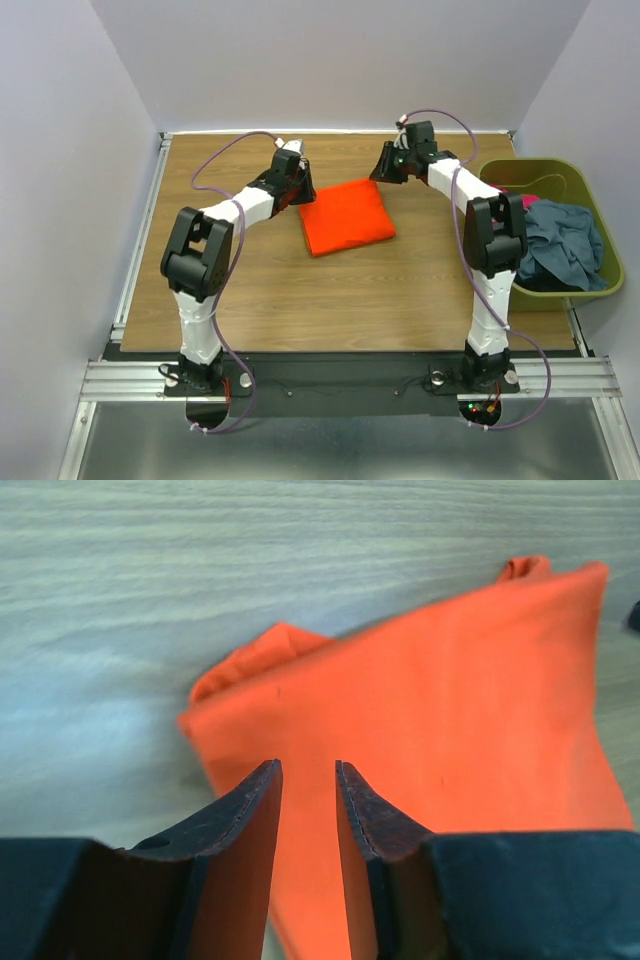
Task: Fold and stack the t-shirts
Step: Fold the tshirt
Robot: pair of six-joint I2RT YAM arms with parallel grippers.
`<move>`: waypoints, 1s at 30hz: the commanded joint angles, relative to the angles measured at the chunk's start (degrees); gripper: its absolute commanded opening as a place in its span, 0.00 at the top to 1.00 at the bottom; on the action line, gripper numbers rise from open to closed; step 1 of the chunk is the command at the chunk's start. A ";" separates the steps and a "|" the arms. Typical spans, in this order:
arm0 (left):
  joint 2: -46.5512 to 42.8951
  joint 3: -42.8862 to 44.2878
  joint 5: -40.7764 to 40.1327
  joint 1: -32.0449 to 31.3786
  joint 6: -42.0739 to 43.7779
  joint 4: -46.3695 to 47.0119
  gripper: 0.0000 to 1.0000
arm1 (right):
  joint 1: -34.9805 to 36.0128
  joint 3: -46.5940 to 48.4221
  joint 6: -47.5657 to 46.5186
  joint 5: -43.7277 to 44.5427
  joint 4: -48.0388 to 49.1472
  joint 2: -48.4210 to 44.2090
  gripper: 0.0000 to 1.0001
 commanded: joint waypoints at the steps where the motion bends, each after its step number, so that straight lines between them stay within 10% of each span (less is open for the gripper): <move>1: 4.51 5.40 3.14 1.74 0.53 3.72 0.62 | -2.31 1.10 3.90 -11.29 13.07 5.04 0.67; 30: 16.92 11.47 7.81 7.11 3.08 4.77 0.63 | -0.90 1.73 17.43 -20.78 34.50 10.67 0.57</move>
